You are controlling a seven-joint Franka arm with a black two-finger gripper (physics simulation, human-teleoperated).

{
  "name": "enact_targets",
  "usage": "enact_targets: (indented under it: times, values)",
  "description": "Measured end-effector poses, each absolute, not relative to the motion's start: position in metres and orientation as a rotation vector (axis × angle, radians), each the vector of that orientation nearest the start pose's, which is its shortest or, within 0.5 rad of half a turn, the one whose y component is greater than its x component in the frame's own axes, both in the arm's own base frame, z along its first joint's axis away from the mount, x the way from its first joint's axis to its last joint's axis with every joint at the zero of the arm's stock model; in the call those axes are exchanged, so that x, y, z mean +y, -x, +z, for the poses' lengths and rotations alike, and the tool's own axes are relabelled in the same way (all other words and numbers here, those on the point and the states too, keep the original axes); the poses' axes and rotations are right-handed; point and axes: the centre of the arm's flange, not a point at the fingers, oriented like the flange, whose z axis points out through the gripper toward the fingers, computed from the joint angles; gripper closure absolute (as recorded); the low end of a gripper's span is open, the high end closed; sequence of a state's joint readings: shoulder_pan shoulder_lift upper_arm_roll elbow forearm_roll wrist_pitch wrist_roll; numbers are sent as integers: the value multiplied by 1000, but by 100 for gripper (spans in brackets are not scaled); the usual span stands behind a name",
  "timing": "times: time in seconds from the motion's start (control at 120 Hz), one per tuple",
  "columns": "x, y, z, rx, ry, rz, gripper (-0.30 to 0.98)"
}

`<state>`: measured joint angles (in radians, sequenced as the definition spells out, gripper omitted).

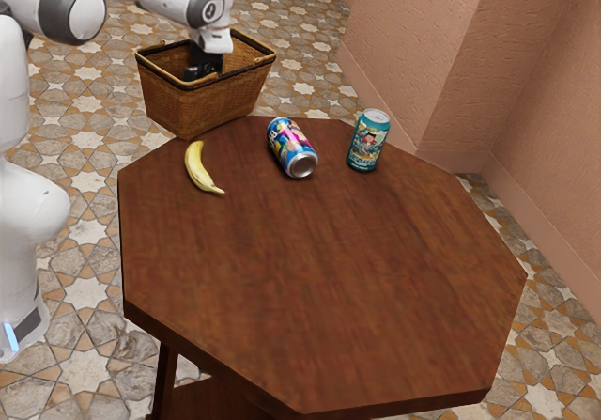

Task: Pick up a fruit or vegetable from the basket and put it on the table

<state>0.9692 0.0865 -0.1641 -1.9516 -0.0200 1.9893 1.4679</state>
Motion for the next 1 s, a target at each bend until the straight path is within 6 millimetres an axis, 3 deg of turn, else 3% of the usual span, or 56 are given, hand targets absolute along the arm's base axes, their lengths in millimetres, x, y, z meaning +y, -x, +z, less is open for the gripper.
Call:
enact_targets:
  times: [1.0]
  values:
    - [416,-399,415,1016,3049,-13,0]
